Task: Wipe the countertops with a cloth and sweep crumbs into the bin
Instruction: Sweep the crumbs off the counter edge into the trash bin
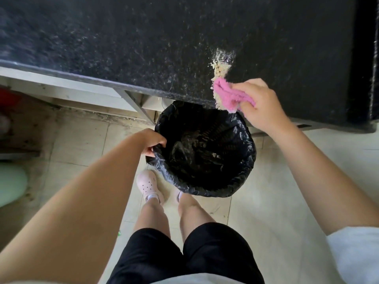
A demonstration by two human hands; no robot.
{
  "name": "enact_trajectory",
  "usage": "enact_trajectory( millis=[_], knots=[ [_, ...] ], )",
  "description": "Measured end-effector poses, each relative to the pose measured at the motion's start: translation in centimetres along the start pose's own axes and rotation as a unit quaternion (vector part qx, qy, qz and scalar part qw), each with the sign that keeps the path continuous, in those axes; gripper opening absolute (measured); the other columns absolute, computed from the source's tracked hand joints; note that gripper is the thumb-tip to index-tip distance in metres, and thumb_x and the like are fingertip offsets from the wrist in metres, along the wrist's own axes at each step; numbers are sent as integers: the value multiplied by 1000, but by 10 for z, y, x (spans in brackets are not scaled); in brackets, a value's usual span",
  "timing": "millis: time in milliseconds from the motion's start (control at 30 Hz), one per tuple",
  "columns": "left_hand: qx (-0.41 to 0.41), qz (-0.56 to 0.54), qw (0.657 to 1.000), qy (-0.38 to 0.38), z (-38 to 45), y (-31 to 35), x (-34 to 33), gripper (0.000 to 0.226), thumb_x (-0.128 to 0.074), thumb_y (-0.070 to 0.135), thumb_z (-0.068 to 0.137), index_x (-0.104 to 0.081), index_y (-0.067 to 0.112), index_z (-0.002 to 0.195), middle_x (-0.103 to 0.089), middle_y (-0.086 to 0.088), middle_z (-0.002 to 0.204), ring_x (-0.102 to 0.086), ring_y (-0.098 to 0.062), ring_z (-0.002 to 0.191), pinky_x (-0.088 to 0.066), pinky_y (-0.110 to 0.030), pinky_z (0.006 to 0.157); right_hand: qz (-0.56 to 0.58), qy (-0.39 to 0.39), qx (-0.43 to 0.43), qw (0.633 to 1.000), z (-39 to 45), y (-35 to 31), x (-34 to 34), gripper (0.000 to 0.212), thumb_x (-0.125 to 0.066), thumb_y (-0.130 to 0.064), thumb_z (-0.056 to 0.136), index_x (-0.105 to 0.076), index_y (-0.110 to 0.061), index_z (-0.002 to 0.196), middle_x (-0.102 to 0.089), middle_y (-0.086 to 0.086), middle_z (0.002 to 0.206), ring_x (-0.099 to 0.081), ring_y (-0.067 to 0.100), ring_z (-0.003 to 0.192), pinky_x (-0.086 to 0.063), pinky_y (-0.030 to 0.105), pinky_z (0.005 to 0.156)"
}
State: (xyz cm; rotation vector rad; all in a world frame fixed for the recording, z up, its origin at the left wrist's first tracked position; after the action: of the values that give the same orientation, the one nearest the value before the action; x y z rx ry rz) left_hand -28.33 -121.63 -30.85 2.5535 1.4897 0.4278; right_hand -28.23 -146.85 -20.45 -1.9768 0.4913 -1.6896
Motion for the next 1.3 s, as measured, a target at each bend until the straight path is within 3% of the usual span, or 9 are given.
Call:
enact_trajectory(
  millis=[167, 267, 367, 600, 867, 967, 1100, 1233, 1300],
  knots=[
    [-5, 18, 1000, -4, 0, -1, 2, 9, -52, -7, 80, -50, 1, 79, -51, -16, 83, -56, -25, 70, -55, -31, 64, 44, -61, 87, 993, -34, -8, -7, 45, -37, -11, 74, -61, -1, 111, -59, 5, 93, -50, 12, 93, -42, 17, 81],
    [-9, 30, 999, 3, 3, -3, 6, 9, -54, -6, 78, -52, 0, 84, -52, -18, 90, -55, -29, 80, -53, -40, 82, 79, 14, 38, 996, -29, -10, 9, 39, -43, -3, 77, -59, 3, 111, -54, 4, 96, -50, 2, 83, -38, 0, 79],
    [-15, 44, 999, 9, 4, -6, 8, 9, -54, -6, 79, -53, -1, 86, -52, -18, 90, -55, -29, 78, -51, -39, 79, 81, 90, -14, 993, 2, -9, 28, 37, -44, 3, 79, -57, 3, 114, -53, 7, 100, -49, 6, 85, -34, -5, 73],
    [-16, 64, 997, 39, -3, -17, 18, 7, -53, -6, 80, -49, -1, 83, -48, -14, 74, -48, -23, 59, -45, -25, 44, -1, 145, -53, 988, 109, 12, 24, 39, -37, 5, 84, -58, -7, 115, -59, 16, 111, -47, 27, 108, -31, 16, 75],
    [-12, 43, 998, 49, -3, -25, 26, 11, -53, -7, 79, -48, 1, 73, -49, -14, 71, -50, -25, 58, -45, -32, 55, 19, 17, -19, 999, 56, 1, -1, 51, -40, 9, 83, -52, -17, 126, -49, 14, 112, -38, 11, 100, -32, 20, 91],
    [-21, 38, 998, 41, -4, -24, 24, 10, -54, -7, 79, -49, 0, 74, -50, -15, 74, -50, -26, 60, -44, -32, 55, 52, -4, 44, 998, 17, -8, -14, 56, -38, 4, 81, -51, -28, 125, -53, 5, 102, -42, 14, 98, -38, 24, 86],
    [-28, 23, 999, 38, -6, -25, 24, 10, -55, -6, 78, -51, -4, 86, -51, -18, 86, -52, -31, 76, -47, -37, 69, 61, -44, 136, 988, -30, -17, -32, 48, -33, -5, 76, -51, -22, 116, -65, 8, 91, -52, 19, 91, -44, 29, 82],
    [-32, 36, 998, 37, -10, -24, 23, 15, -55, -6, 79, -49, -5, 92, -49, -16, 82, -49, -29, 71, -44, -32, 55, 91, 17, 157, 983, -33, -23, -26, 44, -37, -1, 77, -50, -19, 114, -65, 9, 94, -50, 17, 95, -40, 22, 86],
    [-32, 34, 998, 38, -8, -25, 23, 13, -55, -6, 78, -49, -4, 90, -50, -18, 84, -51, -31, 71, -47, -34, 60, 89, 67, 135, 984, -11, -24, -11, 42, -42, 2, 77, -57, -13, 113, -61, 4, 96, -52, 18, 98, -42, 22, 84]
  ],
)
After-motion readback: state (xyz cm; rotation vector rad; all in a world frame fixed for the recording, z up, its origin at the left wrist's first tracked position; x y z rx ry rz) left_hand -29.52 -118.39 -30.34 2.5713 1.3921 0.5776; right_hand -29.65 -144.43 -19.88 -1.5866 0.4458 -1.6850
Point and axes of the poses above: each hand's wrist, its own z-axis towards the middle knuckle, its own x-axis out of the back of the hand, y = z × x, the point moved 1 cm from there along z, towards the middle knuckle
